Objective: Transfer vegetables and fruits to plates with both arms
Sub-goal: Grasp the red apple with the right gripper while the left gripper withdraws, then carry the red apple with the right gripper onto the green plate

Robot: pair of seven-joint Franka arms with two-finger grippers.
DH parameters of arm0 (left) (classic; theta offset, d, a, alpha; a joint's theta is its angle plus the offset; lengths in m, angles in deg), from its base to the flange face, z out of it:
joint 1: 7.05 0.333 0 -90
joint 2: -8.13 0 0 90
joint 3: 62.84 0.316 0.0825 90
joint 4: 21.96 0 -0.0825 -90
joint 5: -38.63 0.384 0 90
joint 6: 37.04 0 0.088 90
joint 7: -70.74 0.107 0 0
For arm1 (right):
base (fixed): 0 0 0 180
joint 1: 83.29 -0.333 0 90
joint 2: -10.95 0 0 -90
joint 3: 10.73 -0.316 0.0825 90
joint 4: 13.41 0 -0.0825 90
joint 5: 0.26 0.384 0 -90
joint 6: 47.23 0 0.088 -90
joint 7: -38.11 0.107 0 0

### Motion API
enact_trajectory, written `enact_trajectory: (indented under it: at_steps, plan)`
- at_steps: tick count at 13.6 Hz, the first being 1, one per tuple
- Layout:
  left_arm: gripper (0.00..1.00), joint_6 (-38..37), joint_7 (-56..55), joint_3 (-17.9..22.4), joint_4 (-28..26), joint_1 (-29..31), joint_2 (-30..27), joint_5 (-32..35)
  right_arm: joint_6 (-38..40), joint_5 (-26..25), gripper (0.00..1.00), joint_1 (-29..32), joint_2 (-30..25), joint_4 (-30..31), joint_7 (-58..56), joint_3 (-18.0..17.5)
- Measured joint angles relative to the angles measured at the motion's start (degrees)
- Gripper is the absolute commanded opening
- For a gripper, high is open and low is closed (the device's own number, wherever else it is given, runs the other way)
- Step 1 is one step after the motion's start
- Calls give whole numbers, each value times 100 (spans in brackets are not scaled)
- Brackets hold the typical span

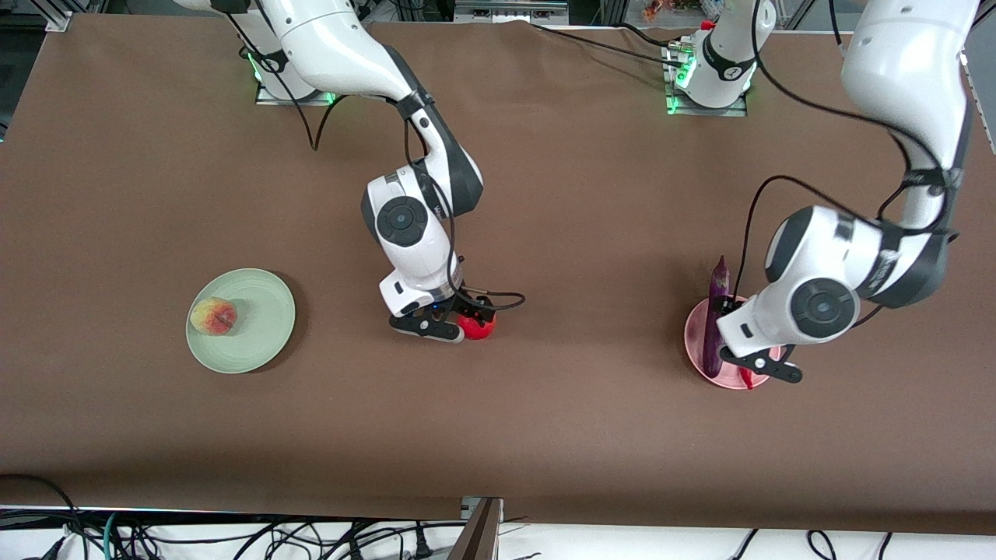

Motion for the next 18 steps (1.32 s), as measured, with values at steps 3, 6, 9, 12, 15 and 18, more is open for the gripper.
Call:
enact_trajectory:
  at_steps: [3, 6, 9, 12, 15, 18]
  plan:
    - [100, -680, 3, 0, 59, 170, -957, -273, -57, 0, 100, -87, 116, -3, 85, 0]
    - [100, -1629, 3, -1, 387, 204, -1756, -302, -300, 0, 100, -113, 291, -4, 88, 0]
    - [100, -1969, -18, 289, 645, 146, -2153, -560, -459, 0, 100, -156, 419, -5, 93, 0]
    - [100, -1006, -3, 1244, -251, -78, -2745, -1538, -545, 0, 100, -169, 480, -5, 95, -22]
    - [100, -508, -15, 1559, -1302, -408, -3474, -1694, -638, 0, 70, -184, 512, -6, 103, -99]
    - [100, -508, -22, 1745, -1507, -658, -3703, -1694, -894, 0, 27, -184, 583, -8, 92, -99]
